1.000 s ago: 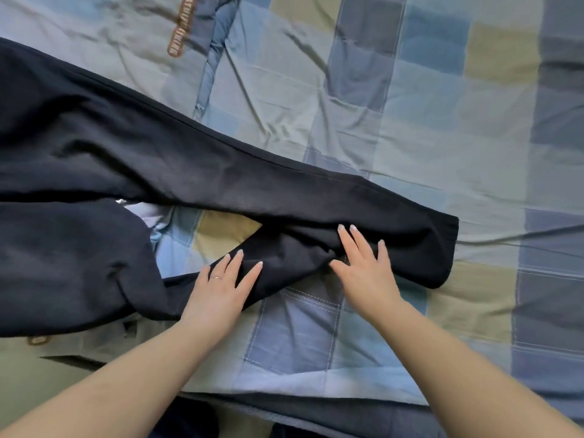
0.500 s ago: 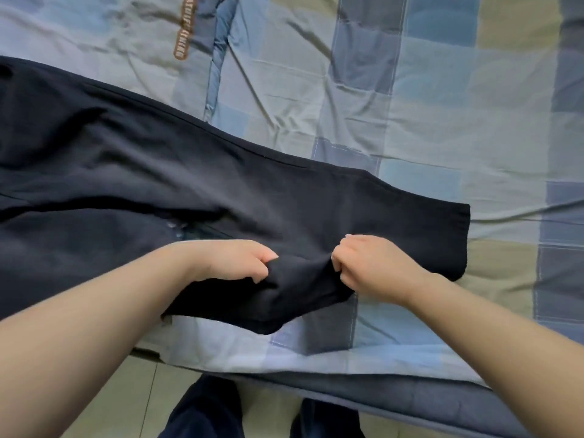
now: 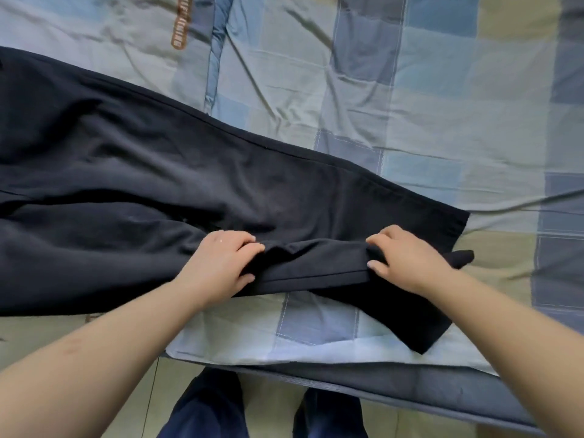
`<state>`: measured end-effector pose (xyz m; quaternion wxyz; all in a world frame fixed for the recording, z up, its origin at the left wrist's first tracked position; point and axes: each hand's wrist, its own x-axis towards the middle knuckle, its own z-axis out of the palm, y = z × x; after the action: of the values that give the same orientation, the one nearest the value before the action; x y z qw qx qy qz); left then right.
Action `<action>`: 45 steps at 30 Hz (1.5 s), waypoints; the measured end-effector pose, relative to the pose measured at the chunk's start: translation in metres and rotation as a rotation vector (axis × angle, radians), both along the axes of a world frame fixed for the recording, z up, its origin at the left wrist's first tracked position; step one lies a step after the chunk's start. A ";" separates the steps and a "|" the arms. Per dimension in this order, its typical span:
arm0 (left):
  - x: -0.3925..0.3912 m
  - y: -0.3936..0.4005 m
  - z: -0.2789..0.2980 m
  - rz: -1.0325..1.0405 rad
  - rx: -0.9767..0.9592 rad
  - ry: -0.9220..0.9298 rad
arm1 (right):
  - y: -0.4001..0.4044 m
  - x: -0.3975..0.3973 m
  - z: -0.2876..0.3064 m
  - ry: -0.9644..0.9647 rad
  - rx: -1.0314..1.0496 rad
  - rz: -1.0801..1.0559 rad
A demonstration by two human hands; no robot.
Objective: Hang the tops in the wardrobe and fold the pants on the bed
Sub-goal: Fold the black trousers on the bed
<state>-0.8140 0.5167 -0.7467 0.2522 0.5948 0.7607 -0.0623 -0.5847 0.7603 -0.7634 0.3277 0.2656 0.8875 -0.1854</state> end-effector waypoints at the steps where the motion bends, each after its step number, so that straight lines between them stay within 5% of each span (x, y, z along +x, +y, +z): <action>1: 0.005 -0.011 0.000 -0.044 -0.034 0.048 | -0.010 0.010 -0.002 0.032 0.020 0.032; 11: 0.013 -0.041 -0.007 -0.056 -0.012 0.253 | -0.039 0.009 -0.013 0.270 0.186 0.031; 17: 0.083 0.026 -0.004 -0.106 0.041 0.040 | -0.063 -0.010 0.022 0.114 0.067 0.081; 21: 0.135 0.045 -0.005 -0.275 -0.184 -0.101 | -0.112 0.027 0.032 -0.103 -0.164 0.090; 26: 0.173 0.026 -0.017 -0.416 -0.522 -0.163 | -0.149 0.090 0.025 -0.298 -0.517 -0.245; 31: 0.189 0.049 -0.019 -0.157 -0.233 -0.335 | -0.132 0.111 0.020 -0.279 -0.695 -0.883; 34: 0.197 0.075 -0.026 -0.056 -0.031 -0.320 | -0.127 0.124 0.026 -0.296 -0.784 -1.079; 38: 0.208 0.105 -0.041 -0.086 -0.282 -0.237 | -0.144 0.149 0.032 -0.319 -0.819 -1.209; 40: 0.219 0.114 -0.049 -0.100 -0.420 -0.185 | -0.147 0.162 0.030 -0.128 -0.698 -1.283; 43: 0.236 0.123 -0.057 -0.051 -0.429 -0.104 | -0.127 0.185 0.019 0.251 -0.215 -1.298; 45: 0.241 0.127 -0.058 -0.038 -0.457 -0.118 | -0.109 0.198 0.005 0.254 -0.105 -1.340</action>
<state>-0.5735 0.6432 -0.8048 0.4229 0.5393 0.6994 -0.2029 -0.3872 0.6516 -0.7581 0.0482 0.7175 0.5529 -0.4208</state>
